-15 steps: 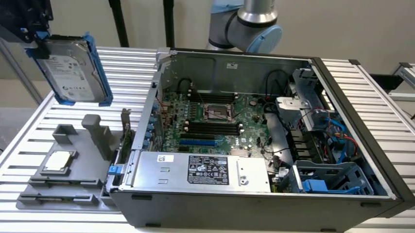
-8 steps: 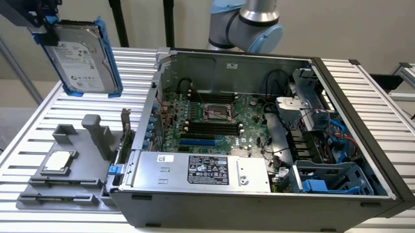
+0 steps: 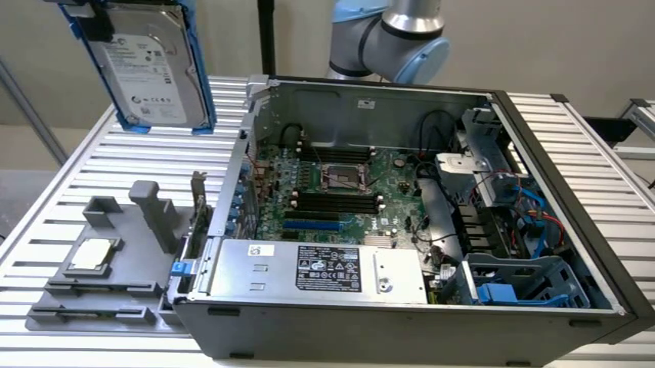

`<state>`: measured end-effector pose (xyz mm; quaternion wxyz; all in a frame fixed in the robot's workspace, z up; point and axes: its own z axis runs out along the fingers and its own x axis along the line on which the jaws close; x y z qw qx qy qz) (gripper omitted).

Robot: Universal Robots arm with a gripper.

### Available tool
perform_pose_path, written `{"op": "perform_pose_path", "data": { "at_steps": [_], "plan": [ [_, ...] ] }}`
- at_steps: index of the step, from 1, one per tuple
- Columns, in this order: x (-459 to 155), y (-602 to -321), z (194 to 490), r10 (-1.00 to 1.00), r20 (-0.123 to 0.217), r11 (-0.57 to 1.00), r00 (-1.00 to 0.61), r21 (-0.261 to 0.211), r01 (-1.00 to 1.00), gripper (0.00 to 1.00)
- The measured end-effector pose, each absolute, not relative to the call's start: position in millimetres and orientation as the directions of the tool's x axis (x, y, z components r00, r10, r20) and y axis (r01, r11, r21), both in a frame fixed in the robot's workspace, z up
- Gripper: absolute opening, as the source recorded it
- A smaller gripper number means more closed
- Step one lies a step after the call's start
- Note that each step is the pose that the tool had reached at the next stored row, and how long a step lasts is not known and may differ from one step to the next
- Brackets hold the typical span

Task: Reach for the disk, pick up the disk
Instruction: 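Pick up the disk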

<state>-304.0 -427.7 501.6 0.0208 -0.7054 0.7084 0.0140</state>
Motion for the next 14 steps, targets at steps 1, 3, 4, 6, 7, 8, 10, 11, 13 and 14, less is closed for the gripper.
{"op": "perform_pose_path", "data": {
  "at_steps": [1, 3, 4, 6, 7, 8, 10, 11, 13, 14],
  "plan": [
    [-299.0, -428.5, 506.5, -0.999, -0.050, 0.004, -0.004, -0.009, -1.000, 0.33],
    [-290.2, -430.0, 515.3, -0.999, -0.051, 0.004, -0.004, -0.009, -1.000, 0.33],
    [-285.7, -430.7, 519.5, -0.999, -0.051, 0.004, -0.004, -0.008, -1.000, 0.33],
    [-276.6, -432.2, 527.3, -0.999, -0.053, 0.004, -0.004, -0.008, -1.000, 0.33],
    [-272.1, -432.9, 530.8, -0.999, -0.054, 0.004, -0.004, -0.008, -1.000, 0.33],
    [-267.5, -433.7, 534.4, -0.999, -0.054, 0.004, -0.004, -0.007, -1.000, 0.33],
    [-258.3, -435.1, 540.8, -0.998, -0.056, 0.004, -0.004, -0.007, -1.000, 0.33],
    [-254.0, -436.0, 543.1, -0.998, -0.056, 0.004, -0.004, -0.007, -1.000, 0.33],
    [-244.8, -438.1, 546.0, -0.998, -0.057, 0.004, -0.004, -0.007, -1.000, 0.33],
    [-240.1, -439.4, 547.0, -0.998, -0.057, 0.004, -0.004, -0.007, -1.000, 0.33]
  ]
}}
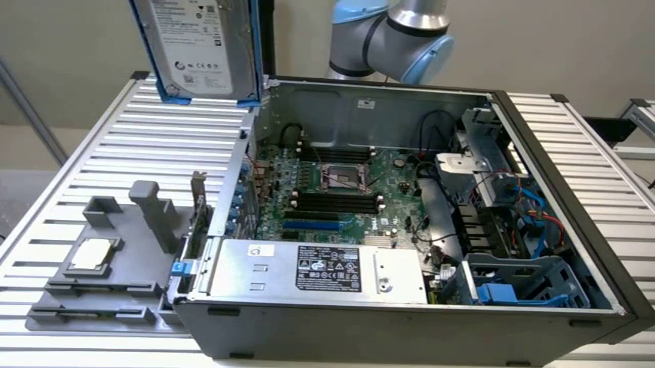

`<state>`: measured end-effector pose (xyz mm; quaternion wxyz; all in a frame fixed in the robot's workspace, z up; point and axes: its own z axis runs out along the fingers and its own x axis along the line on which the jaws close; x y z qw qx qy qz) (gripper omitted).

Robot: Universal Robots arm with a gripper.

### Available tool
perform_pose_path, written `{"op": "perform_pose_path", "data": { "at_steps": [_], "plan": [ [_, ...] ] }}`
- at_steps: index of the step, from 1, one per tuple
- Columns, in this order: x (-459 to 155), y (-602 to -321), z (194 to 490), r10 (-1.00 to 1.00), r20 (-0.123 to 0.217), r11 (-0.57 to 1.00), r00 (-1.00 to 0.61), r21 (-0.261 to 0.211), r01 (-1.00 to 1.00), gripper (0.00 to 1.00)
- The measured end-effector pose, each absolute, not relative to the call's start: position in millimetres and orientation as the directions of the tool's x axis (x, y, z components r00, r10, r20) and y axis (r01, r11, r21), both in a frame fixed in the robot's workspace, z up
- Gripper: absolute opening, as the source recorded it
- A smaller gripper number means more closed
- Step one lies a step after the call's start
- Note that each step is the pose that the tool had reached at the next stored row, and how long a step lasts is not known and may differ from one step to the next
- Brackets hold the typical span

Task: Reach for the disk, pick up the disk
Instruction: 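Pick up the disk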

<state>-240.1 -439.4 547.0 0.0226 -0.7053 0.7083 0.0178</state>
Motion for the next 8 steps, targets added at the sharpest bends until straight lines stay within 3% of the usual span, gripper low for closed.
{"op": "perform_pose_path", "data": {
  "at_steps": [8],
  "plan": [
    [-210.1, -455.2, 547.8, -0.998, -0.057, 0.004, -0.004, -0.007, -1.000, 0.33]
  ]
}}
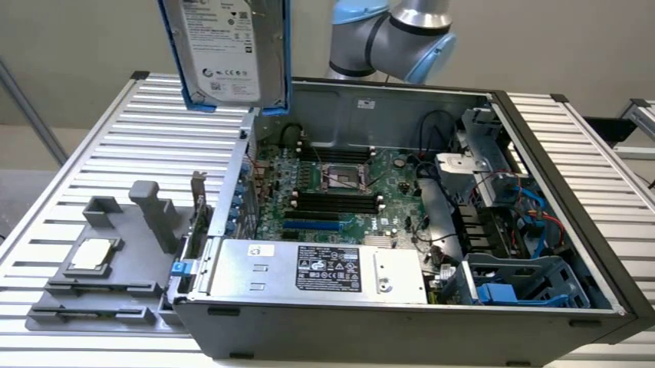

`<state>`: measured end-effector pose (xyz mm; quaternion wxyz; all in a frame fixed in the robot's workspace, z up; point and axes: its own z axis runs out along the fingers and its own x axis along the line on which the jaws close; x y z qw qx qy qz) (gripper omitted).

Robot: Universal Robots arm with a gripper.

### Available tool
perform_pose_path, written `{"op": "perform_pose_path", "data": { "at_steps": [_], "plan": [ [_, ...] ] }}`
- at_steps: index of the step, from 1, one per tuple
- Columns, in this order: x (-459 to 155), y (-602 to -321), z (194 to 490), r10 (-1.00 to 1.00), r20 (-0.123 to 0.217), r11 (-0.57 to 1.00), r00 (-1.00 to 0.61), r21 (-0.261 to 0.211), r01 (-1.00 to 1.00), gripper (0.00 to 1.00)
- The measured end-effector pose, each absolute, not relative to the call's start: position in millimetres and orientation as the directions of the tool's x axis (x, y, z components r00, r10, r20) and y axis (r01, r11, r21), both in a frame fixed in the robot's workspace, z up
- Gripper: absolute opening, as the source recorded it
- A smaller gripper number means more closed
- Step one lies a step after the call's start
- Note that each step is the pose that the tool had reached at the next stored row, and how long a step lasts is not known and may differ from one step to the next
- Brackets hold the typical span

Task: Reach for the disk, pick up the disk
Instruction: 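Pick up the disk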

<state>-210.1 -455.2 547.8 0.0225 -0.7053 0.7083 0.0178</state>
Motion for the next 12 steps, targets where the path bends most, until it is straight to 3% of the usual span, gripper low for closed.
{"op": "perform_pose_path", "data": {
  "at_steps": [12],
  "plan": [
    [-168.4, -480.6, 547.8, -0.998, -0.057, 0.005, -0.004, -0.007, -1.000, 0.33]
  ]
}}
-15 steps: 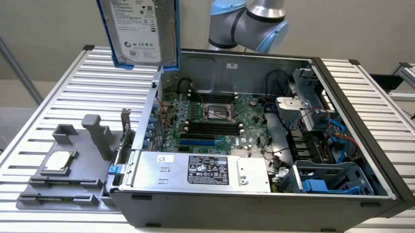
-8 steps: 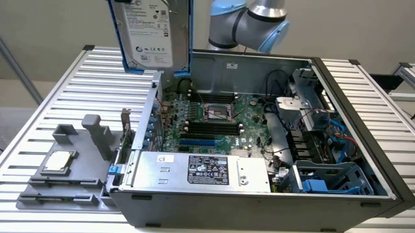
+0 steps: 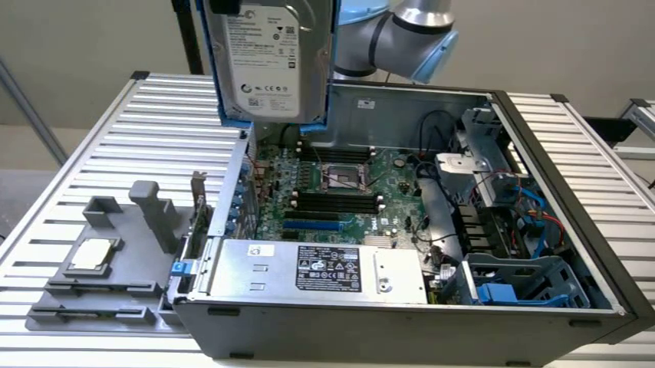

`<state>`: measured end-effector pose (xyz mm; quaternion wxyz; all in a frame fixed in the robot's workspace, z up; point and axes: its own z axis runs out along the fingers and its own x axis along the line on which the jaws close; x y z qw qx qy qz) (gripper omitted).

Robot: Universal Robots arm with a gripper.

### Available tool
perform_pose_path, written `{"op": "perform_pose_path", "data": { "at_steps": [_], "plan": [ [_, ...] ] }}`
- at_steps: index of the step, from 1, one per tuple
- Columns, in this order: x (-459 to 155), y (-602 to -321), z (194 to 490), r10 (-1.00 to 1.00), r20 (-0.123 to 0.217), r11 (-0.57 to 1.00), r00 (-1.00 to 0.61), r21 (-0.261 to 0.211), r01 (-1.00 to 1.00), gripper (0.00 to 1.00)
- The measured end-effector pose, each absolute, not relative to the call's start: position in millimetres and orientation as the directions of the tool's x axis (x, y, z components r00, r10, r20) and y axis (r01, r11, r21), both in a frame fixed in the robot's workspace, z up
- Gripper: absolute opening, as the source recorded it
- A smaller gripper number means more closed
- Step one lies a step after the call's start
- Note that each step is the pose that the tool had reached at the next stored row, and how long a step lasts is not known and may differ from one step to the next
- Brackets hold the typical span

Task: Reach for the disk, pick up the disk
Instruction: 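Pick up the disk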

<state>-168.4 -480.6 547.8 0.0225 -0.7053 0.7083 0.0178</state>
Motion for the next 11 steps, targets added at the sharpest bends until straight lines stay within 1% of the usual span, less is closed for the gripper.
{"op": "perform_pose_path", "data": {
  "at_steps": [11],
  "plan": [
    [-126.6, -502.9, 547.8, -0.998, -0.057, 0.004, -0.004, -0.007, -1.000, 0.33]
  ]
}}
